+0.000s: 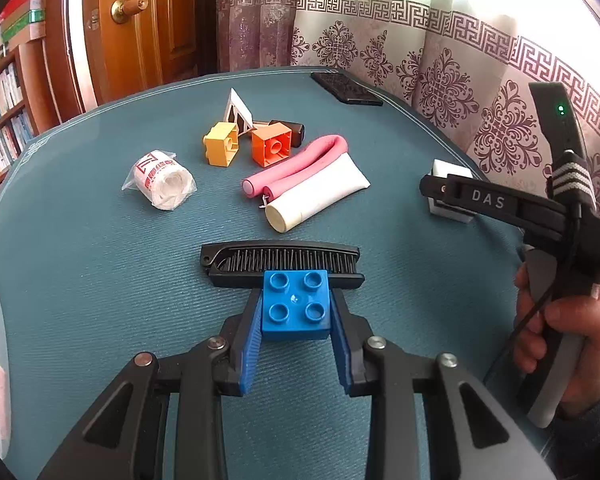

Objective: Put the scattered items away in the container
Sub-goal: 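Grasp the blue brick with the left tool while the right tool grasps the white sponge block, then carry both items over the bowl and open both tools to release them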

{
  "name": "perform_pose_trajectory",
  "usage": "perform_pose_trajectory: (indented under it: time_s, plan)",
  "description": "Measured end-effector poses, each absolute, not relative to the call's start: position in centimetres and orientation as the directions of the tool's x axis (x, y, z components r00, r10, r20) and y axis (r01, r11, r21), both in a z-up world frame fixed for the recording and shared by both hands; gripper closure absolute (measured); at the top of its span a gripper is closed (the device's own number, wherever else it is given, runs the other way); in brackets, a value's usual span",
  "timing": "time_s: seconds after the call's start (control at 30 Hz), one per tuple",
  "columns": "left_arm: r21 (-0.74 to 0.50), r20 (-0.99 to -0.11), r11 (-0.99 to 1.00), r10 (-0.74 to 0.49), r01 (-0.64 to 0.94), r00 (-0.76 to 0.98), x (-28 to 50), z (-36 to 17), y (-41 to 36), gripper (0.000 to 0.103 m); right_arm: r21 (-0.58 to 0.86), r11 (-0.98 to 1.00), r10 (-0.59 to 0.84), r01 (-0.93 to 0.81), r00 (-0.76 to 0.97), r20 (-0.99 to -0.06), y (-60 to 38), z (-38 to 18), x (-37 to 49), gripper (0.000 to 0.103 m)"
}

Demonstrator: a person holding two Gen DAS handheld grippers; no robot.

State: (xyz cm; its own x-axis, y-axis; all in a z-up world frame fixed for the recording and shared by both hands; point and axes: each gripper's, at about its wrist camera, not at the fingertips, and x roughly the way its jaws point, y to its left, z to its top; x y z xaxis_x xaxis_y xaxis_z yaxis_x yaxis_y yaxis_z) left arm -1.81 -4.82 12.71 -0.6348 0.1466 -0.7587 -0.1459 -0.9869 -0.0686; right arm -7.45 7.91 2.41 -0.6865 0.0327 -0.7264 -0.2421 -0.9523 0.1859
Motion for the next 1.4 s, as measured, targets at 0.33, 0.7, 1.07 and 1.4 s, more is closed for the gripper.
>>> perform_pose_trajectory:
  time_s: [0.33, 0.7, 1.07, 1.4]
  plan:
    - [-0.075, -0.749, -0.991, 0.127, -0.107, -0.65, -0.9, 13.1, -6.5, 0.068, 0.17, -0.957, 0.046, -0.233, -0.705, -0.707, 7.2, 2.8, -6.2, 0.049]
    - [-0.075, -0.73, -0.996, 0.085, -0.045, -0.678, 0.7, 13.8, -9.1, 0.068, 0.208, -0.964, -0.018, -0.167, -0.738, -0.675, 4.1, 4.9, -4.7, 0.049]
    - [-0.067, -0.694, -0.995, -0.003, 0.068, -0.72, 2.1, 14.8, -14.1, 0.068, 0.217, -0.974, -0.104, -0.059, -0.74, -0.665, -1.5, 5.9, -4.6, 0.049]
    - [-0.071, -0.668, -0.979, -0.097, 0.193, -0.738, 3.4, 15.6, -20.9, 0.068, 0.218, -0.974, -0.189, 0.055, -0.727, -0.66, -8.0, 6.4, -5.2, 0.049]
